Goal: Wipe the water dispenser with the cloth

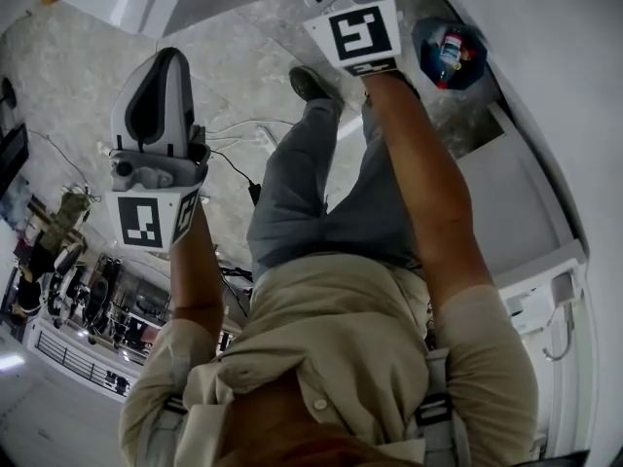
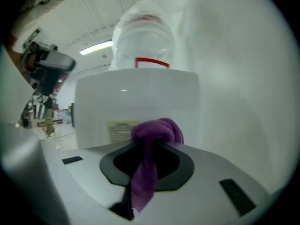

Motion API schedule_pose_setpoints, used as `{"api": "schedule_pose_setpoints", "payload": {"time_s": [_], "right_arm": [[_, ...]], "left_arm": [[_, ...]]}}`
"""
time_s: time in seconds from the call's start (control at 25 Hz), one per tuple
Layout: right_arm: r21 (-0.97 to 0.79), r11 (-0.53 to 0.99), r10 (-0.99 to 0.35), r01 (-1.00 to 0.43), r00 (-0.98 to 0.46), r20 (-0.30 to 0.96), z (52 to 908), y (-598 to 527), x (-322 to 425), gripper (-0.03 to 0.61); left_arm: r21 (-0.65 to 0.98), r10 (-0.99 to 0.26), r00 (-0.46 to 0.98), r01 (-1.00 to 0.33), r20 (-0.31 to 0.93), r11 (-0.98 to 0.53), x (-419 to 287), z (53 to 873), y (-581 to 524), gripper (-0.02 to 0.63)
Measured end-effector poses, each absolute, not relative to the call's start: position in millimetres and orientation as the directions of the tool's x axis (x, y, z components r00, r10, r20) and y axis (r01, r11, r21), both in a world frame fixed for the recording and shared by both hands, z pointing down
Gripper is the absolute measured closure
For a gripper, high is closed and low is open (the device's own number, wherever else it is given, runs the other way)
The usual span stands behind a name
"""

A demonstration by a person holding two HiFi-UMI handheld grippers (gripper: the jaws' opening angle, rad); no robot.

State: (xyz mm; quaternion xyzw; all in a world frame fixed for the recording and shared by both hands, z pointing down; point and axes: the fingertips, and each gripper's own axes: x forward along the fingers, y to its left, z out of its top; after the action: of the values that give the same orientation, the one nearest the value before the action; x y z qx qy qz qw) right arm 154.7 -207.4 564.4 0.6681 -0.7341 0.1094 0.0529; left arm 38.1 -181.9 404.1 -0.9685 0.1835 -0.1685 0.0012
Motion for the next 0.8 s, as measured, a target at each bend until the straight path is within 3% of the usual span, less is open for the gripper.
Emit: {"api": "schedule_pose_setpoints", "payload": {"time_s": [0.12, 0.24, 0.44, 0.8], "right_arm": [[-0.164, -0.113, -0.961, -0.98, 0.066, 0.268, 591, -218, 230, 0.506], [-0.192, -0.158, -0.959, -0.969, 0.104, 0.265, 585, -230, 258, 0.508], [-0.197, -0.03, -0.962, -0.98, -0.025, 0.271, 595, -222, 215, 0.507], [-0.248, 0.209, -0.937, -0.946, -0.266, 0.227, 587, -200, 69, 0.506]], "left_arm": [[-0.06, -0.356, 0.873, -0.357, 0.333, -0.932, 40, 411, -185, 0.592], [-0.052, -0.355, 0.871, -0.36, 0.338, -0.932, 41, 413, -191, 0.592], [-0.054, -0.35, 0.876, -0.353, 0.332, -0.934, 46, 418, -192, 0.592], [-0.098, -0.412, 0.872, -0.4, 0.263, -0.911, 35, 444, -189, 0.592]]}}
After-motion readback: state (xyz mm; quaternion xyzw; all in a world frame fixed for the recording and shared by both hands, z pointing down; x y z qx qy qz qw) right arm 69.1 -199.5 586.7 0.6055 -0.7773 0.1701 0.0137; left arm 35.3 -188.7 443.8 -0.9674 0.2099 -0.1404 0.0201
